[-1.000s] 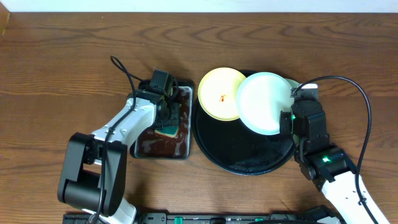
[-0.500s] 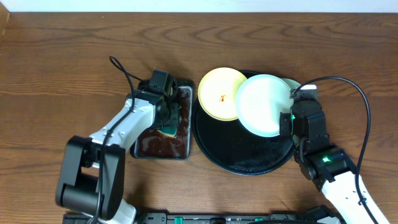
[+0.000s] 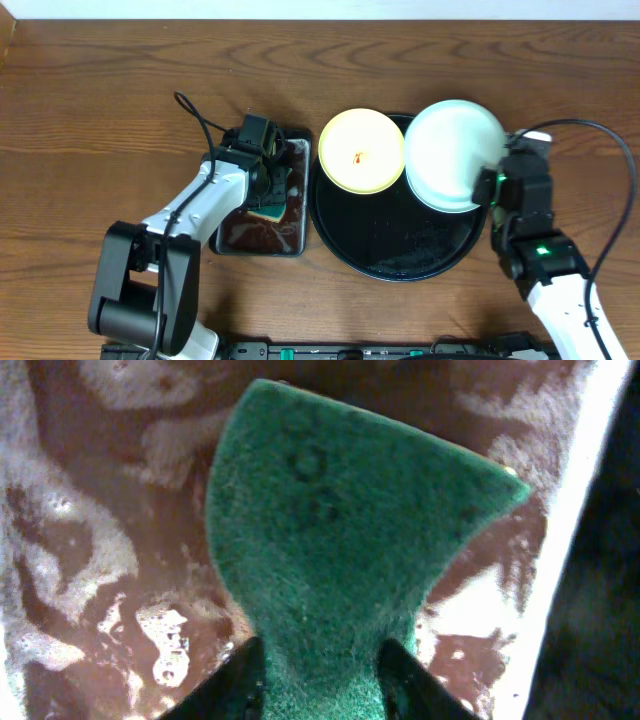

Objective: Clean dirty plates on tray and stack at the side
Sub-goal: 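Carry the pale green plate right and set it beside the tray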

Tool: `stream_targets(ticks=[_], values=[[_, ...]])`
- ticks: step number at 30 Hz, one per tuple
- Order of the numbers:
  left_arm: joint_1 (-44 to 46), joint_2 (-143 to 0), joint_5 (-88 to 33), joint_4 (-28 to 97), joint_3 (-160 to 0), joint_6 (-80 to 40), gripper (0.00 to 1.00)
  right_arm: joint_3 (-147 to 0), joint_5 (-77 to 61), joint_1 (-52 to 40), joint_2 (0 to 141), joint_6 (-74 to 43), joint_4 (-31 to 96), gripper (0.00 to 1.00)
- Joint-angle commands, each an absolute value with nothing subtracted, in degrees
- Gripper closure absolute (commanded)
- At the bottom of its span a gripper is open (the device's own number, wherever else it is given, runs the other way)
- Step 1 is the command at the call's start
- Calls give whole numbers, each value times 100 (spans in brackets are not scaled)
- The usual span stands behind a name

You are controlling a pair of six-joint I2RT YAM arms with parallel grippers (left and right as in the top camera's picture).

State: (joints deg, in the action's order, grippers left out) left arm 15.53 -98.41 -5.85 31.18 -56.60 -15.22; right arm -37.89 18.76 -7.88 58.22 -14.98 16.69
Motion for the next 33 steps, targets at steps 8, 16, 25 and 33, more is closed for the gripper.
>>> stream_targets(ticks=[8,16,25,33], values=[[1555,-10007,-582,3079,-5555,-1505,93,-3859,-189,1603,5883,-2700,1756,99],[1555,-10007,-580,3057,-5555,-1507,92,-3859,-1695,2322,5931,-1382,1446,99],[1555,-10007,-580,3052,-5555,-1507,92,-3859,-1199,1214,5454,-346,1485,99],[1555,-10007,-580,3055,-5555,-1505,83,-3859,963,-397,5443,222,1603,99]])
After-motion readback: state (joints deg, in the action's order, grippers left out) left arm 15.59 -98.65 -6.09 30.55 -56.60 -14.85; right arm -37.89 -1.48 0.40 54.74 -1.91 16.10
